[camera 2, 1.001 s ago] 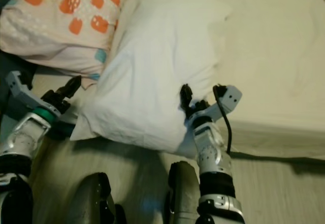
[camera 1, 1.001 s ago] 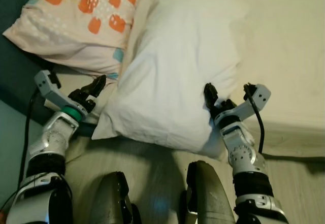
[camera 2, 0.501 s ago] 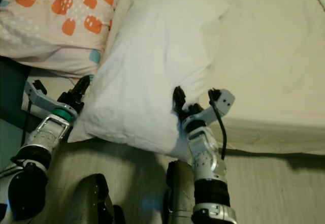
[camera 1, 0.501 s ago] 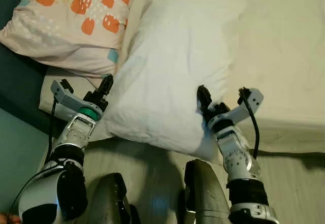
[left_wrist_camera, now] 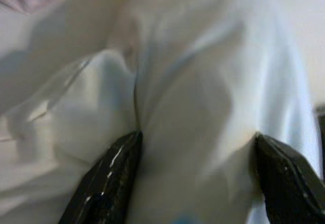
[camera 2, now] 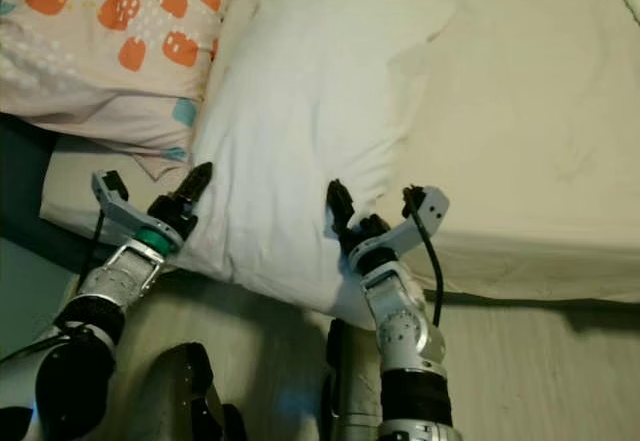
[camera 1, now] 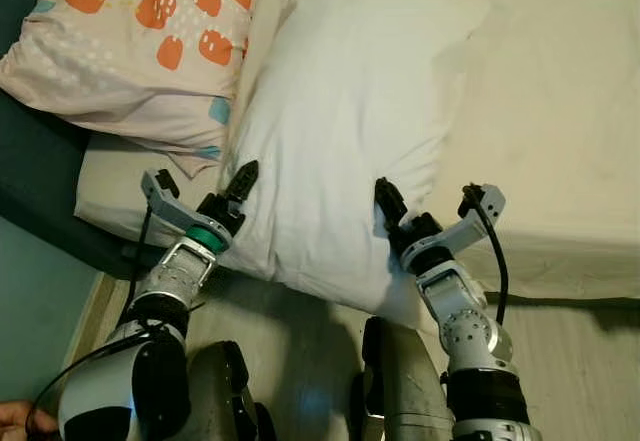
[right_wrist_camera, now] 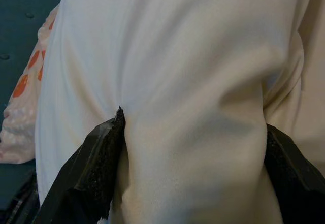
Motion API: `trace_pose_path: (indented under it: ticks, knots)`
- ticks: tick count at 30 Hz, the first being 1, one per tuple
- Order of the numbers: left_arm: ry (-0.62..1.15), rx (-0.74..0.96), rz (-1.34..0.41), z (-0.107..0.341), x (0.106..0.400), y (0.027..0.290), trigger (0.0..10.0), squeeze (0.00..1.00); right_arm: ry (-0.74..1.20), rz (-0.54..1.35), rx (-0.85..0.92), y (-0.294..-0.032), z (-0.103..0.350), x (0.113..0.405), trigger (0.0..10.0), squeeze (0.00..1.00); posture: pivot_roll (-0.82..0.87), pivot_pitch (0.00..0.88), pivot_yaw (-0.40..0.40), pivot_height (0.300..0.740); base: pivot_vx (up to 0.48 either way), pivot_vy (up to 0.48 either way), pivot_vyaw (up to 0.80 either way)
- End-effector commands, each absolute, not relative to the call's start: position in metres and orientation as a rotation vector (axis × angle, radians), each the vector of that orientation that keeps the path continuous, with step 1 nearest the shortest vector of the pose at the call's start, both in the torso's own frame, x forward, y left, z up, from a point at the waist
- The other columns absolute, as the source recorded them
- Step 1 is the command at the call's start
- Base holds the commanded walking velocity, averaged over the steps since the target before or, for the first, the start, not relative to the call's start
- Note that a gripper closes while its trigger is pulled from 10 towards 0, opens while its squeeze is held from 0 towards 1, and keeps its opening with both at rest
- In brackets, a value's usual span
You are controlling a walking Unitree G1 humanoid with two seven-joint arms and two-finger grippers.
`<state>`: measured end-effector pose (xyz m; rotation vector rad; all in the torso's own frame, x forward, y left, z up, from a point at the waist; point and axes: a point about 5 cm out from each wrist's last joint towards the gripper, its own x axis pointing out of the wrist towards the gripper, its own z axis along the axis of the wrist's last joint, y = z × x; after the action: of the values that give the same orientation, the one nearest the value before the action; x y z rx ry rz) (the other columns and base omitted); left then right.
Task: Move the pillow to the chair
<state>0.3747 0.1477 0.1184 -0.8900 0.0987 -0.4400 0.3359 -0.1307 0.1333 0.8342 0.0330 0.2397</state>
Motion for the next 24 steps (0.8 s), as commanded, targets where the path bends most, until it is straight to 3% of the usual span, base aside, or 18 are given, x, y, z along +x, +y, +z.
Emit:
trace_pose_path:
  ticks: [1, 7, 8, 10, 11, 12, 13, 15, 16, 24]
  knots:
    - [0.221, -0.832, -0.461, 0.094, 0.363, 0.137, 10.0, 0.0, 0.117, 0.286, 0.854, -0.114, 0.12, 0.33, 10.0, 0.0, -0.13, 0.25, 0.104, 0.572, 0.0, 0.0, 0.0]
    - [0.286, -0.671, -0.365, 0.084, 0.362, 0.139, 10.0, 0.0, 0.132, 0.312, 0.854, -0.111, 0.12, 0.329, 10.0, 0.0, -0.12, 0.247, 0.103, 0.572, 0.0, 0.0, 0.0]
    - [0.306, -0.644, -0.319, 0.08, 0.361, 0.142, 8.0, 0.0, 0.137, 0.331, 0.856, -0.108, 0.121, 0.328, 10.0, 0.0, -0.12, 0.246, 0.106, 0.572, 0.0, 0.0, 0.0]
    - [0.32, -0.623, -0.29, 0.078, 0.361, 0.145, 8.0, 0.0, 0.141, 0.343, 0.857, -0.105, 0.121, 0.327, 10.0, 0.0, -0.12, 0.245, 0.106, 0.572, 0.0, 0.0, 0.0]
    - [0.329, -0.611, -0.266, 0.076, 0.36, 0.147, 0.9, 0.0, 0.146, 0.359, 0.854, -0.103, 0.121, 0.326, 10.0, 0.0, -0.12, 0.243, 0.108, 0.572, 0.0, 0.0, 0.0]
    - [0.334, -0.605, -0.253, 0.075, 0.36, 0.148, 0.9, 0.0, 0.15, 0.369, 0.853, -0.101, 0.12, 0.325, 10.0, 0.0, -0.12, 0.243, 0.108, 0.572, 0.0, 0.0, 0.0]
    - [0.329, -0.598, -0.241, 0.076, 0.36, 0.149, 0.0, 0.0, 0.151, 0.375, 0.849, -0.1, 0.119, 0.324, 1.3, 0.0, -0.12, 0.241, 0.11, 0.572, 0.0, 0.0, 0.0]
    - [0.326, -0.592, -0.233, 0.076, 0.36, 0.151, 0.0, 0.0, 0.152, 0.378, 0.847, -0.099, 0.119, 0.323, 1.3, 0.0, -0.12, 0.241, 0.11, 0.572, 0.0, 0.0, 0.0]
    - [0.324, -0.581, -0.211, 0.076, 0.361, 0.154, 0.0, 0.0, 0.152, 0.383, 0.847, -0.099, 0.118, 0.322, 0.0, 0.0, -0.12, 0.237, 0.109, 0.572, 0.0, 0.0, 0.0]
    - [0.312, -0.527, -0.159, 0.076, 0.361, 0.165, 0.0, 0.0, 0.152, 0.392, 0.839, -0.098, 0.119, 0.321, 0.0, 0.0, -0.12, 0.227, 0.112, 0.572, 0.0, 0.0, 0.0]
